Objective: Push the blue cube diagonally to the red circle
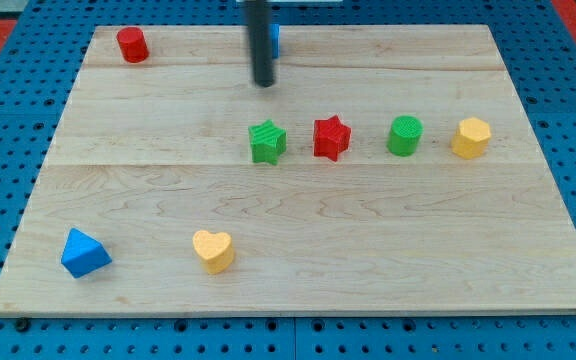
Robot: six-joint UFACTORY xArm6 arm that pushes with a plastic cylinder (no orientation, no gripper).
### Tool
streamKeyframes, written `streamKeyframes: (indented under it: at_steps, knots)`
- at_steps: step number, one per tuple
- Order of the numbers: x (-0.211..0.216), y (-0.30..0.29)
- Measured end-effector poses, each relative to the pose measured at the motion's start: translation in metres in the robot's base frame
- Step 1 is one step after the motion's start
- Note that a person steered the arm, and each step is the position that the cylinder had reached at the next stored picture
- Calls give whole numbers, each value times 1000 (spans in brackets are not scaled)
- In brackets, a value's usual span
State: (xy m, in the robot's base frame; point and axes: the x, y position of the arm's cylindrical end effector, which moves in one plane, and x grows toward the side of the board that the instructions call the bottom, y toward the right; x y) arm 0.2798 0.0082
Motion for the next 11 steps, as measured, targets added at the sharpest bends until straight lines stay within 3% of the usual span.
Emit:
streamKeyframes:
  at_steps: [1, 3, 4, 5, 7, 9, 10, 11]
  knots:
    - [-56, 22]
    - [-52, -89]
    - [-72, -95]
    - [-61, -124]
    - [33, -172]
    - [-16, -192]
    - [7, -221]
    - [48, -197]
